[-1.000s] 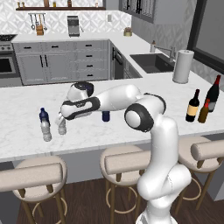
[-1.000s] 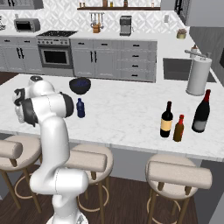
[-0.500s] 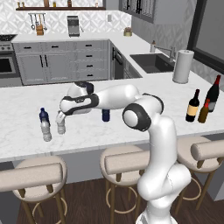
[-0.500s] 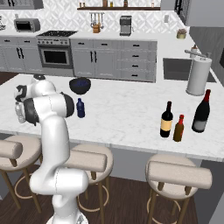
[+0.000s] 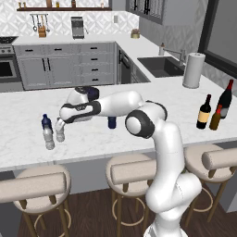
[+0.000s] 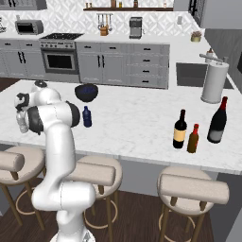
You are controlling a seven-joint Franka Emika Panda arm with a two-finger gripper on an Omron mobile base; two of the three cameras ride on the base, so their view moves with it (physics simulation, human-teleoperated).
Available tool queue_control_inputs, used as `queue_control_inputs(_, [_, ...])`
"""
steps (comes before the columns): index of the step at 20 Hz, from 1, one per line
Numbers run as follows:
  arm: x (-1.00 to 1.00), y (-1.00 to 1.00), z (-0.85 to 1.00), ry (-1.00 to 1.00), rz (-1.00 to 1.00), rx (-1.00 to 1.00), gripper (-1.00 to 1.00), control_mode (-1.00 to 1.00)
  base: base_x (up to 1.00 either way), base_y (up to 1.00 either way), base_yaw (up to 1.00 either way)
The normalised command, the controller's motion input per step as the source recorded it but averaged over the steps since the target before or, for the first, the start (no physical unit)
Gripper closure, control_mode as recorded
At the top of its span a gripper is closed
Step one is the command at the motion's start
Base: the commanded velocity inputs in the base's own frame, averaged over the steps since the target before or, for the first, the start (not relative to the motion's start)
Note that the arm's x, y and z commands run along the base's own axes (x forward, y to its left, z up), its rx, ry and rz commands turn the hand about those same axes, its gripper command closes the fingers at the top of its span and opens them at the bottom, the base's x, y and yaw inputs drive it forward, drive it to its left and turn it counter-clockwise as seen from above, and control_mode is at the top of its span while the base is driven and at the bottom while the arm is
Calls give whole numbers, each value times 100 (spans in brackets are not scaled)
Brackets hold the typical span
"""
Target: Move the plastic bottles in the middle to the plastics group, and the glass bottles in the middle to the glass group.
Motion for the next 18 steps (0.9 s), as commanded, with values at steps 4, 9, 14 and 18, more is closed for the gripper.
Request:
queue_control_inputs(4, [19, 3, -8, 0, 0, 0, 100, -100, 0, 0, 0])
queue_control_inputs(9, [7, 1, -29, 0, 0, 0, 100, -100, 0, 0, 0])
queue_control_inputs(14, [0, 0, -53, 0, 0, 0, 100, -100, 0, 0, 0])
queue_control_inputs(18, [0, 0, -28, 0, 0, 0, 100, -100, 0, 0, 0])
